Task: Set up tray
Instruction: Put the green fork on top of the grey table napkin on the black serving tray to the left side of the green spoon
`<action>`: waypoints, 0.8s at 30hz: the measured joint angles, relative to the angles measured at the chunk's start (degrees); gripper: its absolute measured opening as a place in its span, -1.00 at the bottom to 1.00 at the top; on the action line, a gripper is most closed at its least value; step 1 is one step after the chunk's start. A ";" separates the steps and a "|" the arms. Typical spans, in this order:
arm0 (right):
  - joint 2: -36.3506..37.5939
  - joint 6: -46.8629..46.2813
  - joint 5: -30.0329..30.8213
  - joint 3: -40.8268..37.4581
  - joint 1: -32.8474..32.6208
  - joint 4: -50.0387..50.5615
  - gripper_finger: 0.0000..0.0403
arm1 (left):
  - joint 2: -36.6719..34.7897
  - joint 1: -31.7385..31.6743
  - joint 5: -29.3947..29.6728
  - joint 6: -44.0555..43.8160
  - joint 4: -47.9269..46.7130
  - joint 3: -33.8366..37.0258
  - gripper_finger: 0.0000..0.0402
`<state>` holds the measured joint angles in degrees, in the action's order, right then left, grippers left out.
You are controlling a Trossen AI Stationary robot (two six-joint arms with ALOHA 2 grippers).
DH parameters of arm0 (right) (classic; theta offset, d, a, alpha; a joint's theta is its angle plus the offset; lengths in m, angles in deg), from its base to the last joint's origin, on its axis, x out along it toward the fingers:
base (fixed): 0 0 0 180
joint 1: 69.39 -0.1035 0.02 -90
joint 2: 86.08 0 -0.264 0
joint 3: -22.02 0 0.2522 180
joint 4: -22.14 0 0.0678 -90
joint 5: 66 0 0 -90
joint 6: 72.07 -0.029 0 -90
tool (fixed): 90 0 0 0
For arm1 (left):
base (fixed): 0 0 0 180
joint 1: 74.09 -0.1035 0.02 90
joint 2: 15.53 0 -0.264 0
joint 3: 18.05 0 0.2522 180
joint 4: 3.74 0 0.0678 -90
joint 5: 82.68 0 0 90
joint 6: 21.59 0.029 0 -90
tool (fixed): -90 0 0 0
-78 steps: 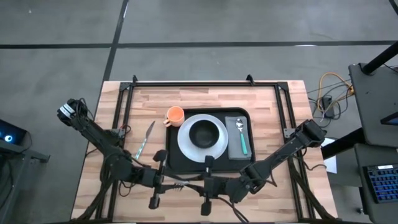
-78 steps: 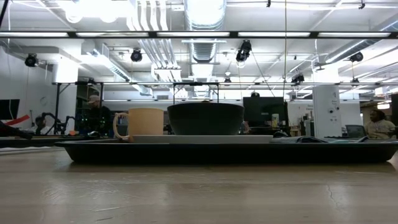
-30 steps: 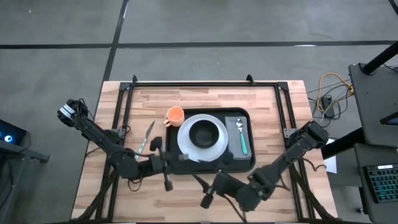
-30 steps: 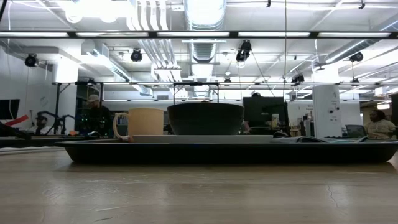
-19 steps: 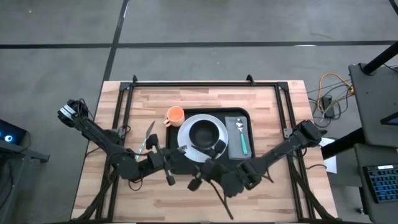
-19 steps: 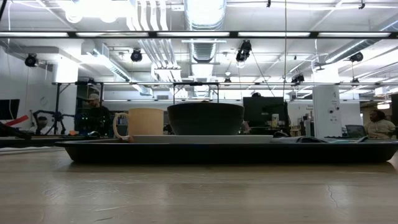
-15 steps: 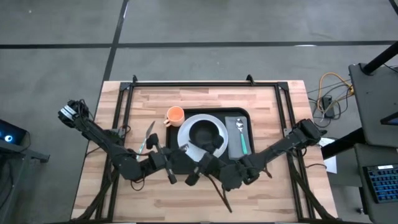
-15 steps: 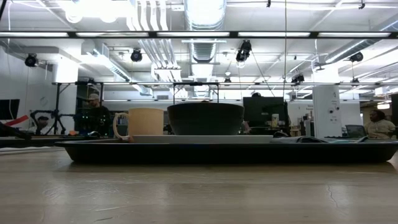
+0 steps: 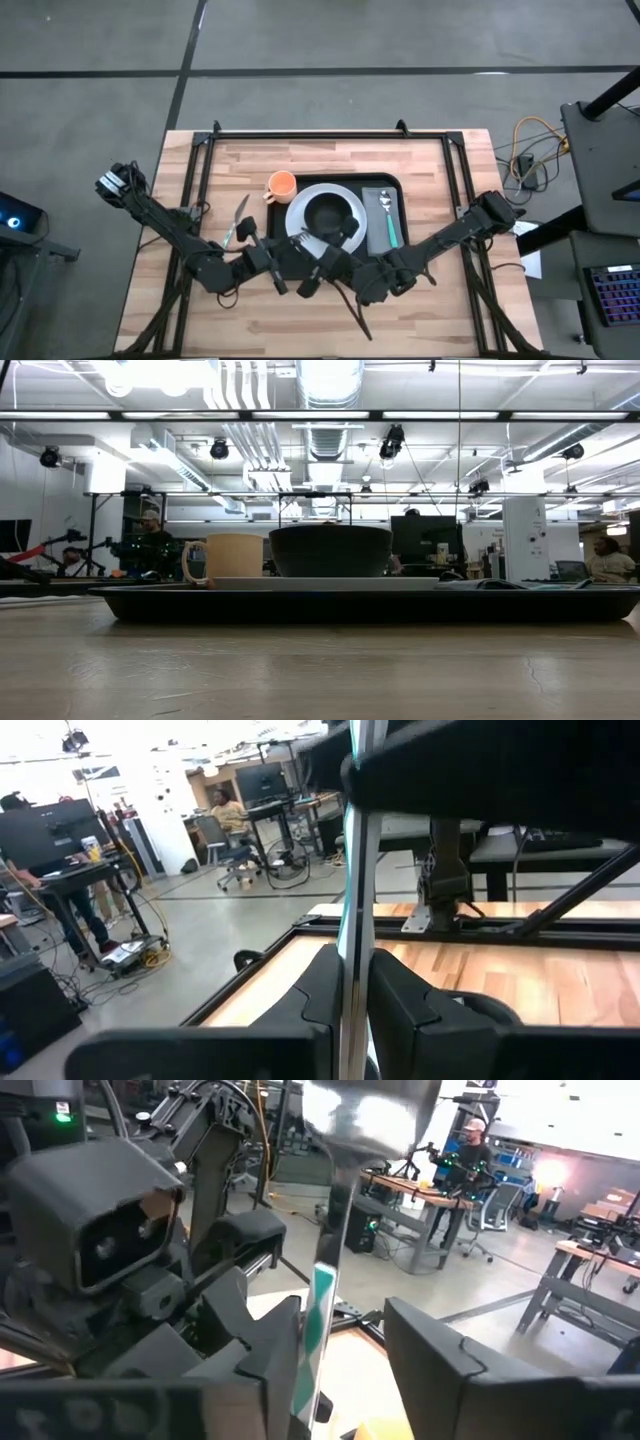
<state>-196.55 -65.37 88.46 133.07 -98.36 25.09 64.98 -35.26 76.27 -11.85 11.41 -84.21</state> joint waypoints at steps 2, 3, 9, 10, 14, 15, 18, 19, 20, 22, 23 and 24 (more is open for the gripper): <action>0.00 0.00 -0.10 -0.02 0.00 0.04 -0.48 | 0.00 -0.01 0.01 -0.42 0.00 0.25 -0.94; 0.00 0.01 -0.25 -0.02 0.00 0.04 -0.56 | 0.00 -0.05 0.00 -0.40 0.04 0.30 -0.94; 0.00 0.22 -0.91 -0.04 -0.04 -0.02 -0.90 | 0.00 -0.49 -1.36 -0.68 0.06 0.43 -0.94; 0.00 0.06 -0.84 -0.04 -0.04 -0.02 -0.91 | 0.00 -0.61 -1.45 -0.73 0.06 0.44 -0.94; 0.00 0.00 -0.66 -0.04 -0.07 0.09 -0.93 | 0.00 -0.72 -2.34 -0.85 0.06 0.36 -0.90; 0.02 0.23 -0.68 -0.03 -0.18 0.09 -0.93 | 0.00 -0.72 -2.38 -0.85 0.04 0.36 -0.85; 0.23 1.11 -0.10 -0.08 -0.72 0.73 -0.93 | -0.11 -0.57 -2.75 -0.49 -0.48 0.82 -0.61; 0.62 1.07 0.00 -0.10 -0.94 1.27 -0.93 | -0.23 -0.48 -2.79 -0.36 -0.62 0.85 -0.53; 1.13 0.86 0.29 -0.11 -1.20 2.00 -0.94 | -0.67 -0.47 -3.06 -0.34 -0.67 1.06 -0.45; 2.32 -1.30 2.05 -0.07 -1.81 4.81 -0.94 | -2.10 -0.42 -3.07 -0.32 -1.07 1.47 -0.30; 2.93 -3.13 3.38 -0.04 -2.15 7.29 -0.94 | -2.84 -0.44 -3.24 -0.33 -1.12 1.56 -0.23; 3.51 -5.68 4.44 -0.04 -2.40 10.48 -0.94 | -3.59 -0.17 -3.67 -0.32 -1.52 1.75 -0.16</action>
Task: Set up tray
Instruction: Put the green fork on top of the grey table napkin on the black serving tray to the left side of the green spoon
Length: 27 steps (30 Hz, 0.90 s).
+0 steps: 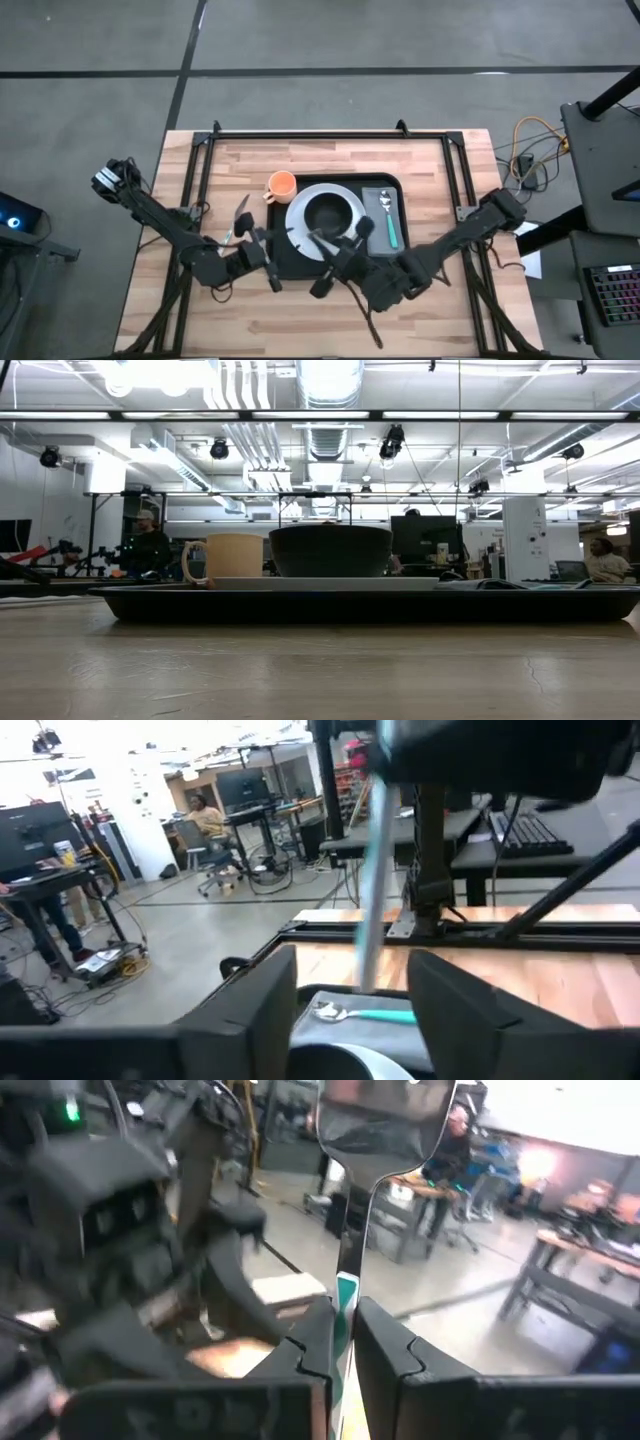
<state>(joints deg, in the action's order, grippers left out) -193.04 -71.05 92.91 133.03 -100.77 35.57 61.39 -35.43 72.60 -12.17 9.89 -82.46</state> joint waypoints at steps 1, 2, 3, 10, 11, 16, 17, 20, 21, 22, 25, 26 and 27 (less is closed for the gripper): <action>0.61 -3.50 0.40 0.00 -0.27 4.33 -0.94 | -0.80 0.50 -0.45 0.01 -0.88 0.21 -0.09; 1.24 -8.11 0.23 0.00 -0.46 9.54 -0.94 | -1.64 1.10 -1.30 0.01 -2.30 0.34 -0.03; 2.16 -13.87 -0.52 -0.01 -0.62 15.84 -0.94 | -2.66 1.66 -2.44 0.02 -3.92 0.41 0.02; 9.53 -69.68 -20.44 -0.21 3.61 69.56 -0.94 | -11.34 5.37 -3.21 -8.44 -24.11 0.52 0.23; 10.18 -74.56 -23.55 -0.39 4.63 74.98 -0.94 | -12.50 5.86 -3.73 -10.30 -26.94 0.54 0.23; 15.56 -79.87 -37.06 -3.05 10.24 82.65 -0.95 | -16.34 8.26 -7.18 -15.10 -34.26 1.75 0.24; 16.52 -79.02 -39.29 -4.16 11.48 81.71 -0.95 | -16.80 8.56 -7.37 -15.12 -34.63 2.23 0.24; 19.43 -77.34 -44.36 -8.33 14.93 78.22 -0.95 | -18.07 9.64 -7.72 -15.13 -34.84 3.58 0.24; 20.52 -76.64 -45.62 -9.95 15.95 76.57 -0.95 | -18.45 9.84 -7.93 -15.14 -34.60 3.95 0.24; 21.58 -75.85 -47.05 -11.78 17.04 74.47 -0.95 | -18.72 10.04 -8.25 -15.33 -34.55 4.27 0.24; 24.19 -73.69 -52.39 -18.41 20.70 67.31 -0.95 | -19.20 10.57 -9.27 -15.95 -34.80 5.00 0.24; 24.65 -72.93 -53.92 -20.67 21.87 64.66 -0.95 | -19.33 10.58 -9.57 -16.00 -34.85 5.06 0.24; 25.22 -72.53 -55.01 -22.97 22.95 62.09 -0.95 | -19.42 10.58 -9.94 -16.03 -34.74 5.06 0.24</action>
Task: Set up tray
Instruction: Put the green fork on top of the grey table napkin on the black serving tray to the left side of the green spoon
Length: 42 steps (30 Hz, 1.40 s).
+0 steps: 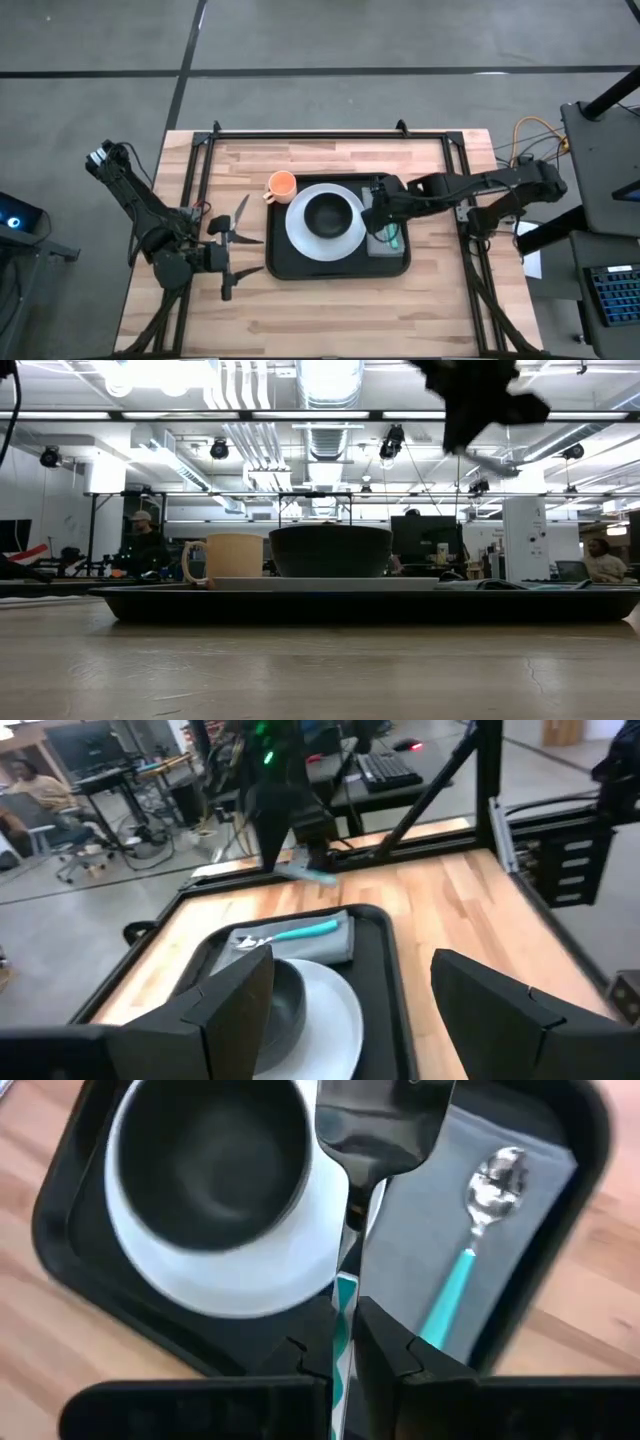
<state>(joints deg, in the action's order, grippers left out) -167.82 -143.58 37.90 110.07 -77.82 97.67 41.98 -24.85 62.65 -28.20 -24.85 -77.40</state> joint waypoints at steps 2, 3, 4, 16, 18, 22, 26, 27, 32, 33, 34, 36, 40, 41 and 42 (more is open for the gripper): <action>0.95 0.72 -1.92 -4.34 1.85 -4.56 -0.95 | -0.01 0.00 -0.82 -0.04 0.11 -0.11 0.25; 1.24 1.11 -3.39 -6.37 2.85 -6.96 -0.95 | -0.01 0.00 -1.43 -0.04 0.06 -0.13 0.25; 1.30 1.44 -5.25 -8.55 3.79 -9.48 -0.95 | -0.01 0.00 -1.96 -0.04 0.02 -0.17 0.25; 0.62 1.23 -12.94 -28.31 9.33 -35.09 -0.95 | -0.34 0.00 -2.97 -1.00 0.04 -0.35 0.25; 0.41 1.17 -12.91 -29.94 9.93 -36.56 -0.95 | -0.32 0.25 -3.04 -1.03 0.06 -0.35 0.25; -0.38 2.53 -13.02 -31.36 12.40 -37.30 -0.95 | -0.30 0.66 -3.24 -1.03 0.24 -0.35 0.25; -2.78 5.56 -12.95 -31.61 15.05 -39.94 -0.95 | -0.30 0.74 -3.23 -1.03 0.25 -0.35 0.25; -3.58 6.22 -13.18 -31.61 15.55 -41.63 -0.95 | -0.28 0.74 -3.23 -1.03 0.23 -0.35 0.25; -7.71 7.76 -15.53 -31.39 17.06 -45.58 -0.95 | -0.21 0.74 -3.21 -1.35 0.21 -0.35 0.25; -8.29 7.88 -15.66 -31.40 17.05 -45.59 -0.95 | -0.23 0.74 -3.21 -1.51 0.20 -0.35 0.25; -8.96 7.91 -15.74 -31.48 17.04 -45.07 -0.95 | -0.23 0.74 -3.19 -1.55 0.01 -0.35 0.25; -9.31 8.45 -15.78 -31.72 16.99 -44.42 -0.95 | -0.23 0.74 -3.19 -1.60 -0.15 -0.35 0.25; -7.72 8.64 -15.68 -31.78 16.96 -43.50 -0.95 | -0.23 0.74 -3.19 -1.59 -0.30 -0.35 0.25; -7.11 8.66 -15.62 -31.82 16.96 -42.67 -0.95 | -0.23 0.74 -3.19 -1.58 -0.39 -0.35 0.25; -6.30 8.56 -15.45 -31.83 16.95 -41.98 -0.95 | -0.23 0.74 -3.18 -1.62 -0.48 -0.35 0.25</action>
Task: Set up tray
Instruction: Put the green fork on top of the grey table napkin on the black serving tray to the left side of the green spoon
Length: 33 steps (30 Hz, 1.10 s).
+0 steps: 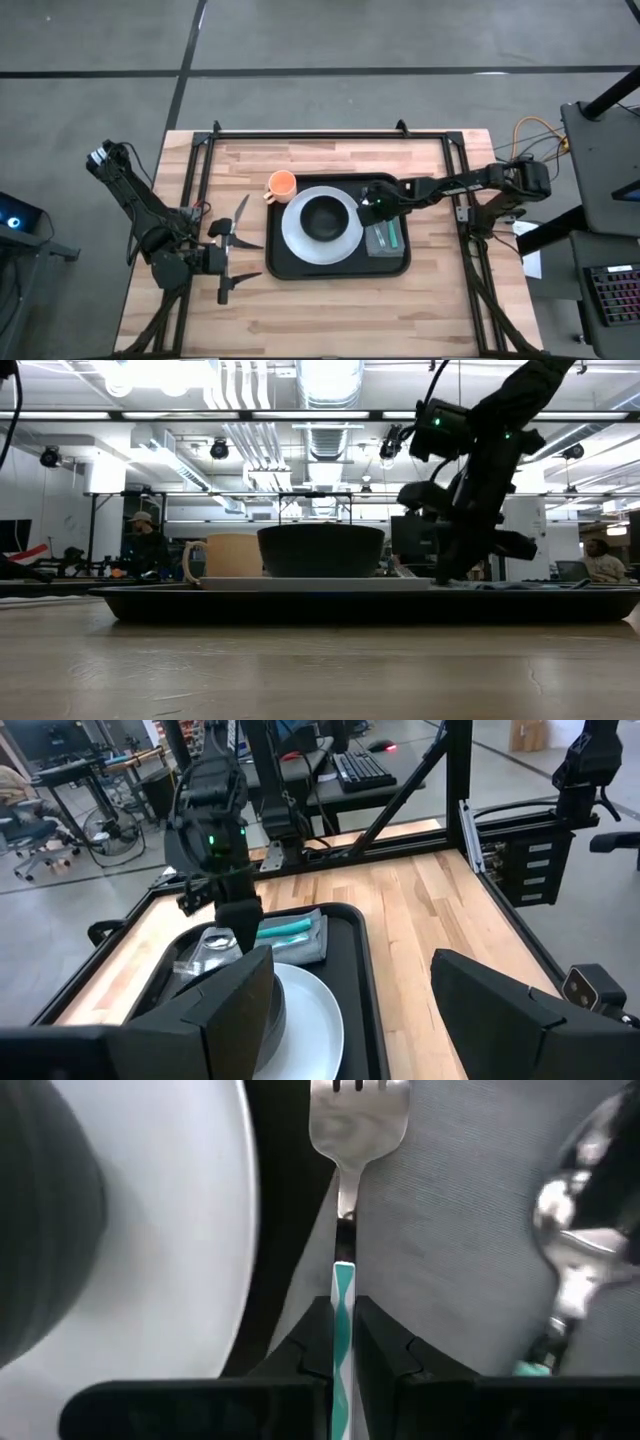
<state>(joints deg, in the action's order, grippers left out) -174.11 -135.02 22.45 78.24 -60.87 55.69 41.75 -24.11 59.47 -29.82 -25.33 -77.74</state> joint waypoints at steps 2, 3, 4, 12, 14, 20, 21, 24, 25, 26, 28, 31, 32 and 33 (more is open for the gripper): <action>1.40 -0.26 0.59 0.01 -0.01 0.78 -0.95 | 0.00 0.00 0.01 -0.43 -0.18 0.00 0.25; 1.89 -0.33 1.01 0.00 -0.03 1.00 -0.95 | 0.00 0.00 0.01 -0.45 -0.17 0.00 0.25; 2.34 -0.88 1.63 0.00 -0.23 1.09 -0.95 | 0.00 0.00 0.03 -0.47 -0.17 0.00 0.25; 3.55 -14.17 7.03 -0.26 -3.66 0.75 -0.95 | 0.17 0.00 0.17 -3.03 -0.17 0.00 0.25; 3.51 -18.25 7.76 -0.26 -4.64 0.08 -0.95 | 0.17 0.00 0.17 -3.08 -0.33 0.00 0.25; 3.49 -24.20 9.87 -0.26 -6.54 -2.11 -0.95 | 0.17 0.00 0.11 -3.12 -1.64 0.02 0.25; 3.48 -23.72 9.92 -0.29 -6.52 -2.07 -0.95 | 0.17 0.05 -0.05 -3.18 -1.93 0.05 0.25; 3.47 -23.62 9.47 -1.09 -6.63 -2.06 -0.95 | 0.24 0.37 -1.10 -3.47 -2.29 0.09 0.25; 3.44 -23.79 9.35 -1.46 -6.68 -2.04 -0.95 | 0.26 0.39 -1.37 -3.47 -2.32 0.09 0.25; 3.44 -23.83 9.20 -1.78 -6.69 -2.01 -0.95 | 0.28 0.39 -1.54 -3.47 -2.33 0.09 0.25; 2.96 -23.88 9.19 -2.19 -6.69 -2.09 -0.95 | 0.28 0.52 -1.65 -3.90 -2.32 0.09 0.25; 1.81 -24.08 8.98 -2.47 -6.77 -2.03 -0.95 | 0.28 0.59 -1.71 -3.92 -2.30 0.09 0.25; 1.31 -24.12 8.97 -2.47 -6.80 -2.57 -0.95 | 0.27 0.59 -1.71 -4.00 -2.24 0.09 0.25; 0.87 -24.07 8.91 -2.45 -6.80 -2.79 -0.94 | 0.28 0.61 -1.72 -4.15 -2.28 0.09 0.25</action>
<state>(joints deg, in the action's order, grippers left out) -173.25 -159.09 31.36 75.79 -67.68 52.89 42.03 -23.50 57.75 -33.97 -27.61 -77.66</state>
